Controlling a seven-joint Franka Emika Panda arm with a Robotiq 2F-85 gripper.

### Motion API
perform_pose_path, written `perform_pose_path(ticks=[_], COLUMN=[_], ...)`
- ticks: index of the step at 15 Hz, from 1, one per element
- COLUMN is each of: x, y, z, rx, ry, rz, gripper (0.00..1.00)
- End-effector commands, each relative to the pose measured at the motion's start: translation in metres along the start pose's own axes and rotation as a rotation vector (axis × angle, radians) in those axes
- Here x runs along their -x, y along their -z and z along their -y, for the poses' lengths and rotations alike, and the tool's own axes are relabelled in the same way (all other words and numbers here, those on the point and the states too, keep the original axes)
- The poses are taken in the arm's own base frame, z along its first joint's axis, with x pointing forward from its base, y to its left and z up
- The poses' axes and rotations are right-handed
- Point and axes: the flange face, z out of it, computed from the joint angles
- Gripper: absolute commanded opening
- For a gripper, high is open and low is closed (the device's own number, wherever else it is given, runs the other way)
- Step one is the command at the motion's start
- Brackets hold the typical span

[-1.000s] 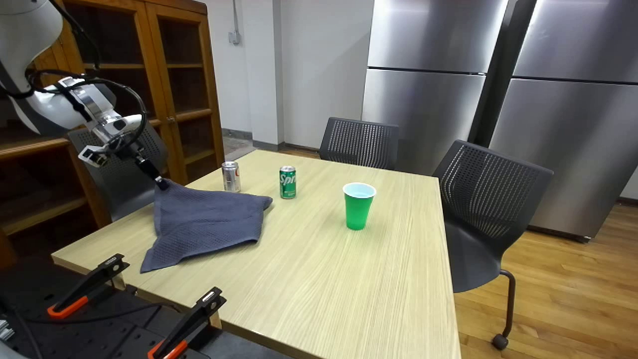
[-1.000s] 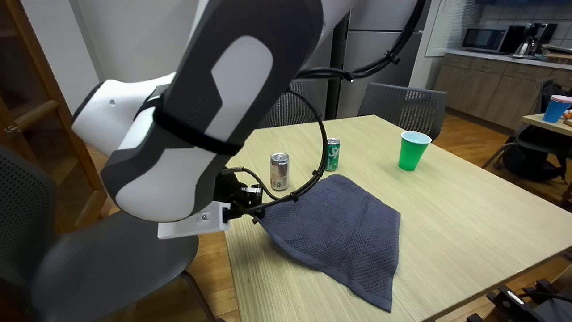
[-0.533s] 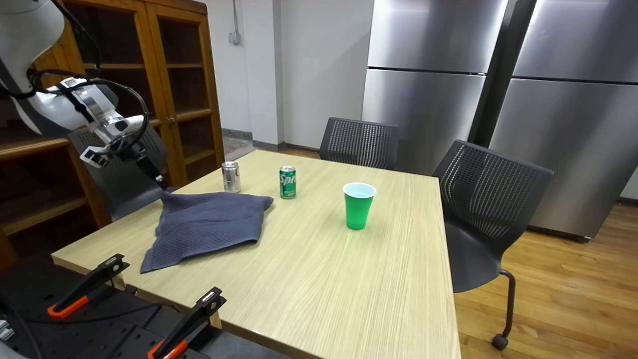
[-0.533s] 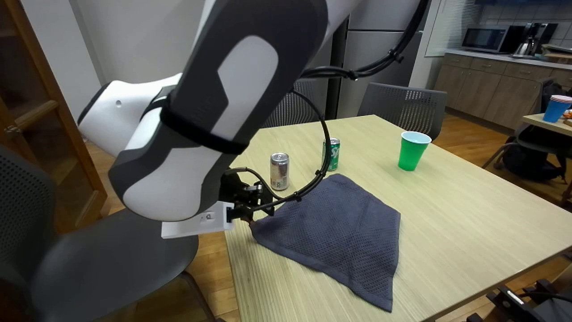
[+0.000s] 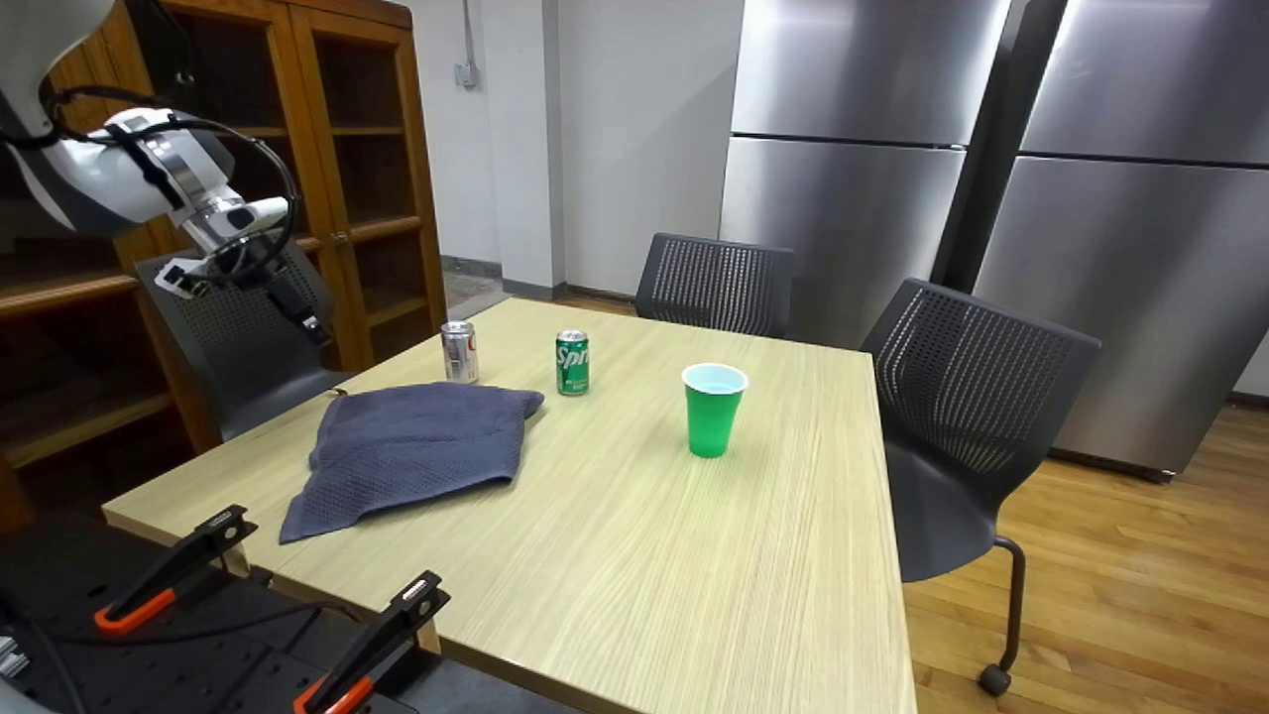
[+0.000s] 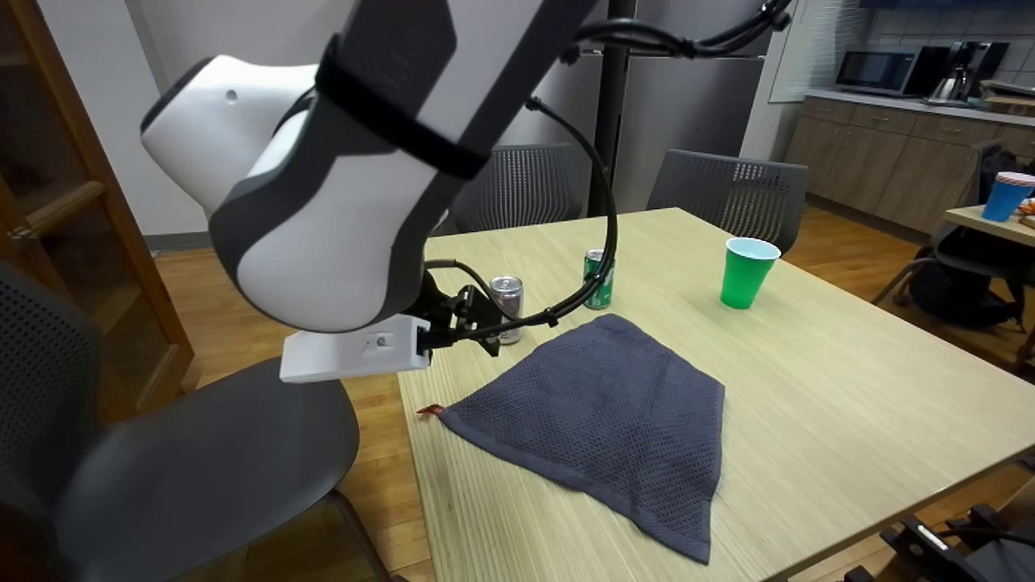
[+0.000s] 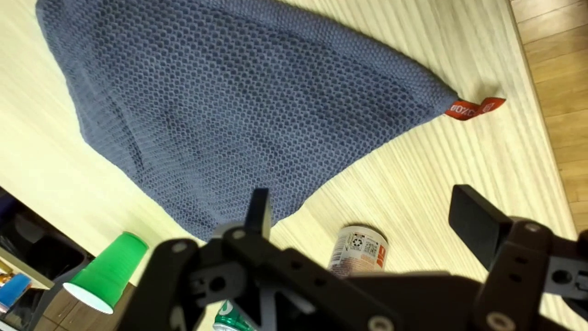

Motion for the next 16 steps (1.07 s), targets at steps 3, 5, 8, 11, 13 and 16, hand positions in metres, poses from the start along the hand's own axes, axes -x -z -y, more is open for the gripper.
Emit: perform_pose_path(ticks=[3, 5, 8, 11, 13, 16], x=[-0.015, -0.022, -0.032, -0.044, -0.052, -0.065], y=[0.028, 0.033, 0.039, 0.041, 0.04, 0.035], z=[-0.057, -0.076, -0.103, -0.131, -0.147, -0.172], rx=[-0.061, -0.078, -0.105, -0.136, -0.154, -0.186], ry=[-0.052, -0.081, -0.13, -0.174, -0.202, -0.247], rz=[0.028, 0.036, 0.049, 0.063, 0.072, 0.089], gripper=[1.0, 1.0, 1.0, 1.0, 1.0, 1.0])
